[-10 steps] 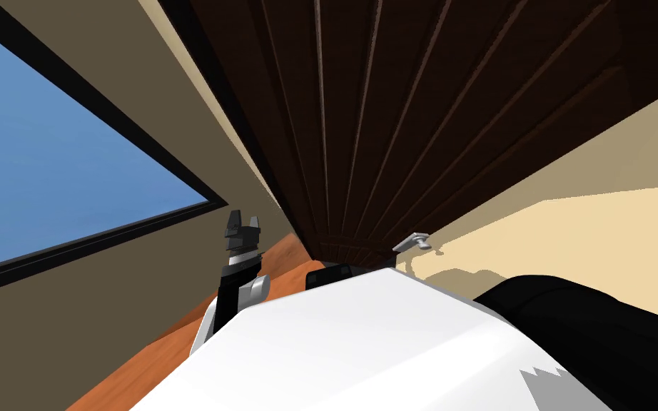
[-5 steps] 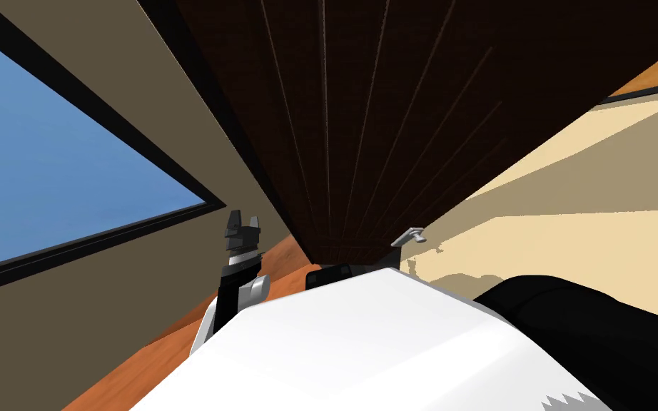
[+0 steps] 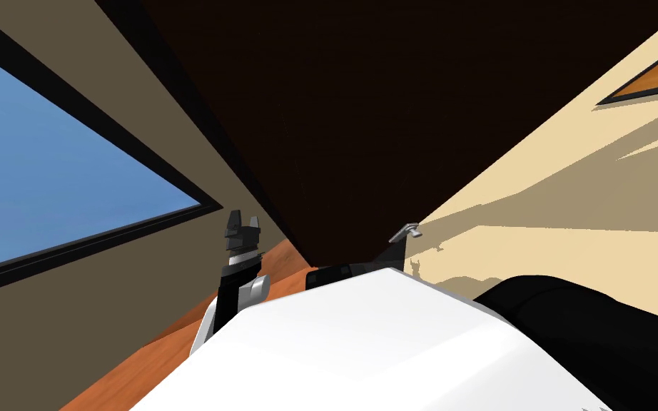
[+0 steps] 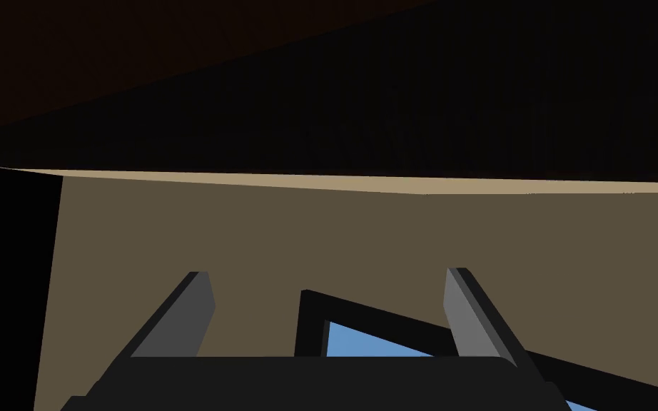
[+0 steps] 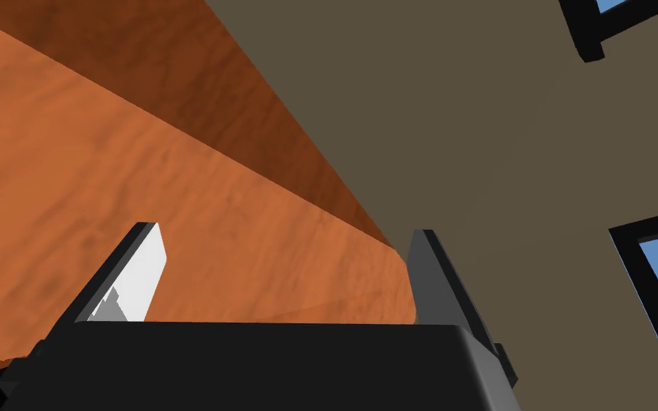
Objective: Push the door open
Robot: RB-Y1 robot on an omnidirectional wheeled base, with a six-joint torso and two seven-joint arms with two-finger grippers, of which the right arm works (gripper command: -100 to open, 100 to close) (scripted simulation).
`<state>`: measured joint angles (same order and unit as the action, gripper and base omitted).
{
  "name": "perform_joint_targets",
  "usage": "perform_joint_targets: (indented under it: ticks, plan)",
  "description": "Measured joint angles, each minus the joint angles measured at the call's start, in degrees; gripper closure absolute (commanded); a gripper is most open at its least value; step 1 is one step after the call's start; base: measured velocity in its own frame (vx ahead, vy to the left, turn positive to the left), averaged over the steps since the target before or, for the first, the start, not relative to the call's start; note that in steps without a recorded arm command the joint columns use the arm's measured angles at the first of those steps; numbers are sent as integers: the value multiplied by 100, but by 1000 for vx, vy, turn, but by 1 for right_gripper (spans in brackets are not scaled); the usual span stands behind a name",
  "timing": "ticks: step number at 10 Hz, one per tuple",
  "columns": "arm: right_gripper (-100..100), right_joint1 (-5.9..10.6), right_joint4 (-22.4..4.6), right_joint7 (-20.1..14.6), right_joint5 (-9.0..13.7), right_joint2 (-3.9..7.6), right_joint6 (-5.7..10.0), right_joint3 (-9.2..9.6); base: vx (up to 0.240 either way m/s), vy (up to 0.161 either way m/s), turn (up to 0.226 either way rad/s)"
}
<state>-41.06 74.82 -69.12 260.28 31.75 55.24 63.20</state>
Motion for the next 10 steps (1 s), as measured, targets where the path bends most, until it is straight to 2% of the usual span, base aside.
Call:
perform_joint_targets:
  ticks: [6,10]
  plan:
    - [-100,-44,-201,-120,624,76,77,140,85,-55,51]
    - [-100,-88,-274,-222,1028,161,130,238,27,-43,99]
